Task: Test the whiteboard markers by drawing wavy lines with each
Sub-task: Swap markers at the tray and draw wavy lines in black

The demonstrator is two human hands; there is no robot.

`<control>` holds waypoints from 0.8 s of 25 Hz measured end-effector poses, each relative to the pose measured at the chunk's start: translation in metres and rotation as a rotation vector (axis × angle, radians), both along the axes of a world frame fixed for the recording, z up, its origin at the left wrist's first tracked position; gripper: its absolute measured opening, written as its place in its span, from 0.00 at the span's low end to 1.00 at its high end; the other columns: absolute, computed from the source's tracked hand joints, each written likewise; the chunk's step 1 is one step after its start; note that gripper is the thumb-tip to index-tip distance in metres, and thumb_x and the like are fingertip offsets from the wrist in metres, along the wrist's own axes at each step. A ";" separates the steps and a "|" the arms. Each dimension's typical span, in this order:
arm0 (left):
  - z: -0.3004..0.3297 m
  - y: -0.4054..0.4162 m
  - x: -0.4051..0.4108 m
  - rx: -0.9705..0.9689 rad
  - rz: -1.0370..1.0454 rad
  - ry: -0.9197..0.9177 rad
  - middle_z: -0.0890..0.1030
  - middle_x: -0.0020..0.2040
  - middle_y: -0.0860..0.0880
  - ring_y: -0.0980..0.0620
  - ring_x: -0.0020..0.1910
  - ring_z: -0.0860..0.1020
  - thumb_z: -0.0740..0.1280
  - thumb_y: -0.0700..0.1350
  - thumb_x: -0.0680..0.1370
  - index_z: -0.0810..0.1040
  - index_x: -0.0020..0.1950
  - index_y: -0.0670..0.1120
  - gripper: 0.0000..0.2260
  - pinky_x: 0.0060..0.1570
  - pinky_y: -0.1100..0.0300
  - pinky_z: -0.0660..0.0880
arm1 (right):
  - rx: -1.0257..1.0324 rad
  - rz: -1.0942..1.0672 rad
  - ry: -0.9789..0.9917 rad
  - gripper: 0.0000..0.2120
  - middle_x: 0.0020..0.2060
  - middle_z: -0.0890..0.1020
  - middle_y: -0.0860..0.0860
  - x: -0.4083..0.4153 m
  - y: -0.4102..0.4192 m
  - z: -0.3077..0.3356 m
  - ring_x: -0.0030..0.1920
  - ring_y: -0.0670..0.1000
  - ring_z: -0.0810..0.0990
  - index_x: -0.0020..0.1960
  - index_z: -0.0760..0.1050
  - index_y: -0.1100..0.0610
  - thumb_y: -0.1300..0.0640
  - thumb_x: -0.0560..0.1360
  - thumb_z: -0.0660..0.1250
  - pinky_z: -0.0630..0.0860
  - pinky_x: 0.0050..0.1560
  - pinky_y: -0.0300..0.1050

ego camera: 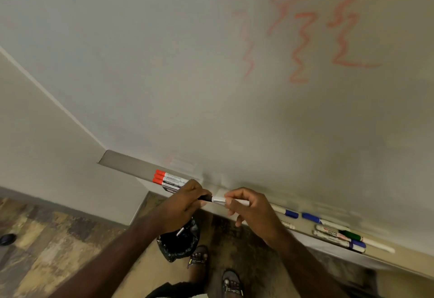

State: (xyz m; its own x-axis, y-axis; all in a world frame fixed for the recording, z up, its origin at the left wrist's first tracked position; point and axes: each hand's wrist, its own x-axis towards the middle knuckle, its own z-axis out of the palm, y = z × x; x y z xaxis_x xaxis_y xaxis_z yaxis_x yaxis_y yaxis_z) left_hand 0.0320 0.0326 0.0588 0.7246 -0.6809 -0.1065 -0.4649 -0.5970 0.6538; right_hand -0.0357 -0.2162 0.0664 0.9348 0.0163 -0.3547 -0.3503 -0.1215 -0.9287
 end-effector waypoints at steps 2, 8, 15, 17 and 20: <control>-0.015 0.003 0.020 0.054 0.013 -0.005 0.72 0.58 0.53 0.64 0.52 0.70 0.63 0.44 0.86 0.77 0.73 0.49 0.15 0.51 0.76 0.65 | -0.106 0.040 0.038 0.06 0.46 0.88 0.51 0.011 0.004 -0.025 0.44 0.52 0.87 0.57 0.85 0.50 0.57 0.82 0.72 0.85 0.39 0.49; -0.059 0.010 0.056 0.293 -0.082 -0.136 0.76 0.65 0.47 0.46 0.64 0.74 0.66 0.43 0.83 0.75 0.75 0.47 0.20 0.60 0.53 0.73 | -0.482 0.104 -0.042 0.11 0.58 0.85 0.45 0.036 0.025 -0.081 0.57 0.43 0.81 0.63 0.84 0.49 0.55 0.82 0.70 0.75 0.63 0.40; -0.084 0.009 0.067 0.419 -0.113 -0.279 0.81 0.55 0.50 0.44 0.56 0.79 0.78 0.45 0.72 0.84 0.60 0.52 0.17 0.49 0.49 0.77 | -0.746 0.094 -0.324 0.09 0.51 0.86 0.52 0.043 0.037 -0.126 0.56 0.57 0.81 0.56 0.86 0.55 0.57 0.77 0.72 0.76 0.61 0.49; -0.085 0.009 0.066 0.435 -0.109 -0.293 0.81 0.54 0.51 0.46 0.56 0.79 0.78 0.47 0.73 0.85 0.59 0.53 0.15 0.50 0.50 0.77 | -0.783 0.067 -0.392 0.08 0.47 0.86 0.52 0.041 0.039 -0.131 0.52 0.57 0.82 0.53 0.86 0.56 0.60 0.75 0.74 0.78 0.58 0.51; -0.086 0.008 0.066 0.467 -0.133 -0.296 0.82 0.54 0.51 0.47 0.57 0.78 0.76 0.48 0.75 0.85 0.59 0.52 0.13 0.52 0.50 0.77 | -0.802 0.043 -0.414 0.08 0.46 0.87 0.51 0.038 0.037 -0.141 0.50 0.57 0.83 0.52 0.87 0.56 0.61 0.74 0.74 0.77 0.57 0.48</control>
